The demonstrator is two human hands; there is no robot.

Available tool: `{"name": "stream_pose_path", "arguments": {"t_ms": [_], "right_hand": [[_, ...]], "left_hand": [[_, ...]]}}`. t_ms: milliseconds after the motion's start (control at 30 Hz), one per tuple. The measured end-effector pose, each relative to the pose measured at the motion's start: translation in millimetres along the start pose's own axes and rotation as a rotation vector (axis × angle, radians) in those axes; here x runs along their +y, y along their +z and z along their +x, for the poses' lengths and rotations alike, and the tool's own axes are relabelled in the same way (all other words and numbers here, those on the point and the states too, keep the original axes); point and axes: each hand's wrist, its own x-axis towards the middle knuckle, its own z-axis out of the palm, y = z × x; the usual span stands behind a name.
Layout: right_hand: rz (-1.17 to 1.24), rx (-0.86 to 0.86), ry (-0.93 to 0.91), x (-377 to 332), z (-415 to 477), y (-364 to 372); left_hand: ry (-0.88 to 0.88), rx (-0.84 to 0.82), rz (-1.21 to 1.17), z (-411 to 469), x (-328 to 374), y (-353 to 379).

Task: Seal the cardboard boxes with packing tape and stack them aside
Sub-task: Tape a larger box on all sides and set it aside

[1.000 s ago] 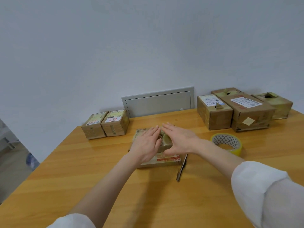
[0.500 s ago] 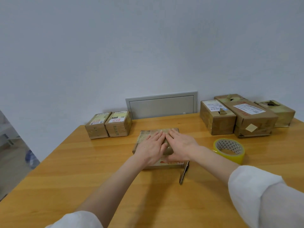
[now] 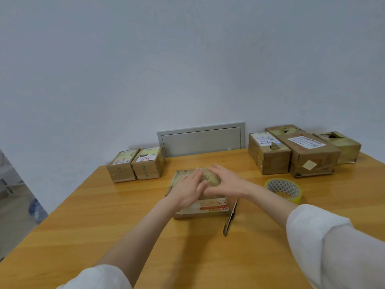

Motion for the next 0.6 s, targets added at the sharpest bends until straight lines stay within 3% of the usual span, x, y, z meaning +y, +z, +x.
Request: {"name": "stream_pose_path", "arguments": {"t_ms": [100, 267, 433, 600], "right_hand": [[0.133, 0.267, 0.060, 15, -11, -12], [-0.196, 0.409, 0.326, 55, -41, -26], [-0.484, 0.171, 0.606, 84, -69, -27], [-0.601, 0.081, 0.529, 93, -76, -17]], "left_hand": [[-0.017, 0.146, -0.111, -2, -5, -12], [0.000, 0.180, 0.001, 2, 4, -14], [0.022, 0.181, 0.109, 6, 29, 1], [0.281, 0.338, 0.268, -14, 60, 11]]}}
